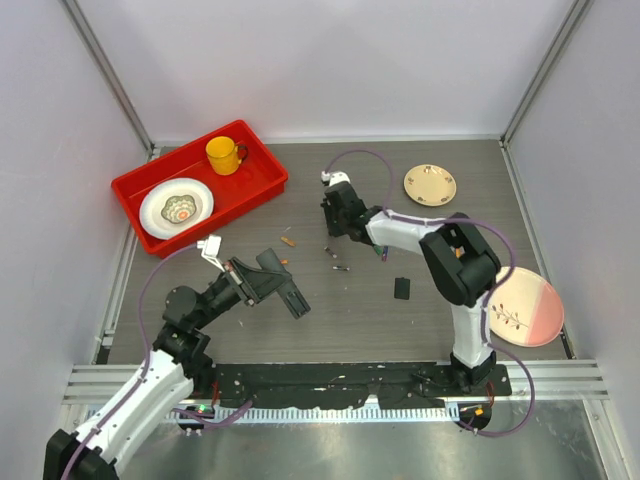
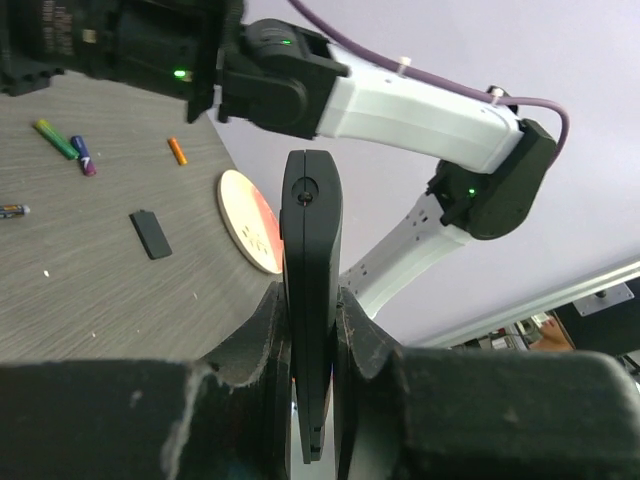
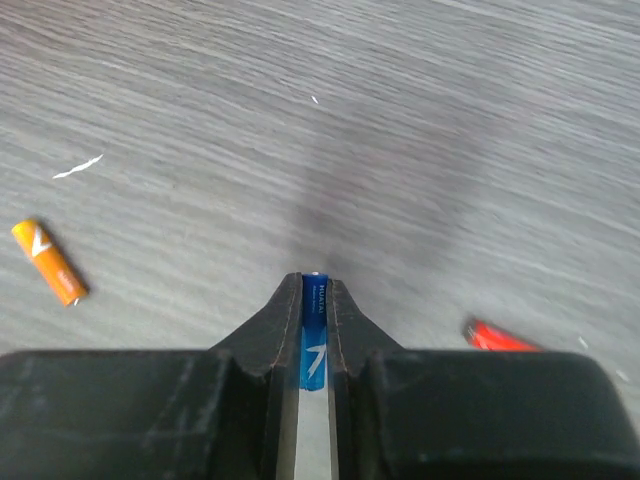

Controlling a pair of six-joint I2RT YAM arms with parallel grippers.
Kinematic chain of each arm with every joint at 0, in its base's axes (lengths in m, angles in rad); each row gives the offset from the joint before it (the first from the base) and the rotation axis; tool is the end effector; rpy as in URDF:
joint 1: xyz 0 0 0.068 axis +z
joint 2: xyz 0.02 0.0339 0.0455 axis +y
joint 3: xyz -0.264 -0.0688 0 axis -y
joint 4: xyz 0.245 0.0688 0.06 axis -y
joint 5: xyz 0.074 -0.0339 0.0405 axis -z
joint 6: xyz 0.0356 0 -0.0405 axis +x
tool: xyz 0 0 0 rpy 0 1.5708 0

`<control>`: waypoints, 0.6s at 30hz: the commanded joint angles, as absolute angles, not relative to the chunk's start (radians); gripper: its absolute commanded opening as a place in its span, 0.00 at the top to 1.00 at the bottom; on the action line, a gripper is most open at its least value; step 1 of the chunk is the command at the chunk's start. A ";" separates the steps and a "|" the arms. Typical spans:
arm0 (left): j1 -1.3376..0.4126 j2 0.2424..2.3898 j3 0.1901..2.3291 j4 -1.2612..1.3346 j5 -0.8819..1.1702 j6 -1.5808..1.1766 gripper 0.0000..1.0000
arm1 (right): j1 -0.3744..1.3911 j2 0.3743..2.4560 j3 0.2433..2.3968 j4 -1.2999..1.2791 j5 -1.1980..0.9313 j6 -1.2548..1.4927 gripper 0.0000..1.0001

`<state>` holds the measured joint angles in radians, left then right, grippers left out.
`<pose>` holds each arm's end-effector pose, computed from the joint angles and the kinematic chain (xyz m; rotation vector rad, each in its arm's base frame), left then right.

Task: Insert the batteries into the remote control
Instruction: Pick up the battery from the center of the board, then place the battery at the center of the board.

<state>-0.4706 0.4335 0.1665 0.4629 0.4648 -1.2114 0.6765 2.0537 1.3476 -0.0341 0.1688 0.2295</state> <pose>0.1143 -0.0761 0.2382 -0.1462 1.6249 -1.6704 0.3535 0.2761 0.1604 -0.4283 2.2732 0.2703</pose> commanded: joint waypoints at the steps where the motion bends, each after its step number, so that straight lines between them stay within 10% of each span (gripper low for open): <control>1: -0.466 0.537 0.146 0.748 0.554 -1.244 0.99 | 0.686 1.798 1.243 -0.029 0.201 0.326 0.99; 18: -0.468 0.773 0.146 0.971 0.606 -1.253 1.00 | 0.695 1.391 0.931 -0.164 -0.030 0.422 0.99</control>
